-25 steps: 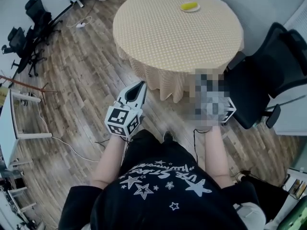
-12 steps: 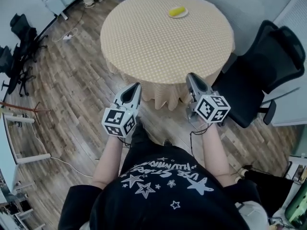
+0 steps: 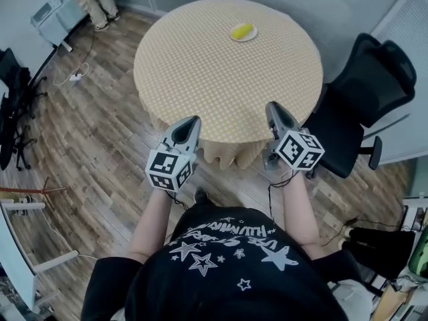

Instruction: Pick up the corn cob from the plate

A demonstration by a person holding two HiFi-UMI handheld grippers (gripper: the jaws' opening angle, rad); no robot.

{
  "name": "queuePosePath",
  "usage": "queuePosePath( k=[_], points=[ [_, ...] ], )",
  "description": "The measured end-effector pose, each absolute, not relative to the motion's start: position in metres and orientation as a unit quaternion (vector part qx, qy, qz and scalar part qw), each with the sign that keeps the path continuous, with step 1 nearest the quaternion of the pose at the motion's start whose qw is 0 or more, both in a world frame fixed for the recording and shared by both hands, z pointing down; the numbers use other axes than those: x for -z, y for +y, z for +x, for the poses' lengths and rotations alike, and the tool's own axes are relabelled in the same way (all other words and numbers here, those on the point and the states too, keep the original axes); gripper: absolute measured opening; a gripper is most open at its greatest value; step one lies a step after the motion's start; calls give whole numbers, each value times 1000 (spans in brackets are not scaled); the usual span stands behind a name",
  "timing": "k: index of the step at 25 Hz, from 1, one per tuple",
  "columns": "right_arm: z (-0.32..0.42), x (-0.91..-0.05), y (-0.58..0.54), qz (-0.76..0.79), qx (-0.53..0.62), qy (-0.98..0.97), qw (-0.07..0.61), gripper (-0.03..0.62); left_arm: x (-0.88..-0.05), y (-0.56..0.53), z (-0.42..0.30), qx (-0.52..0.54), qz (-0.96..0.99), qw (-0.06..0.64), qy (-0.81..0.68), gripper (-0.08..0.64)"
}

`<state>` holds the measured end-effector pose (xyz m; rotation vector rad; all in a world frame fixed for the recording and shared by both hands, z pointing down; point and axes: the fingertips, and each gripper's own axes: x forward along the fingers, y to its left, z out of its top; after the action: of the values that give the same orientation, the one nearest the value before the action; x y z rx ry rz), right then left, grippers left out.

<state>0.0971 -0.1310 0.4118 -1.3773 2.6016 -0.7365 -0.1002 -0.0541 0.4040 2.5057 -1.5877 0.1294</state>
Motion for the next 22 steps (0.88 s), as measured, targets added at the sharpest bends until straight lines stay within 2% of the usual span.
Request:
queuePosePath(
  k=[10,22],
  points=[
    [60,-416,-146,-513,249,820,53,58,-410,-93,-158,-43,868,92,-486,11],
    [70,-442,-219,-525,278,804,45,58,-413,-170,-155,-44,864,99,-492,11]
  ],
)
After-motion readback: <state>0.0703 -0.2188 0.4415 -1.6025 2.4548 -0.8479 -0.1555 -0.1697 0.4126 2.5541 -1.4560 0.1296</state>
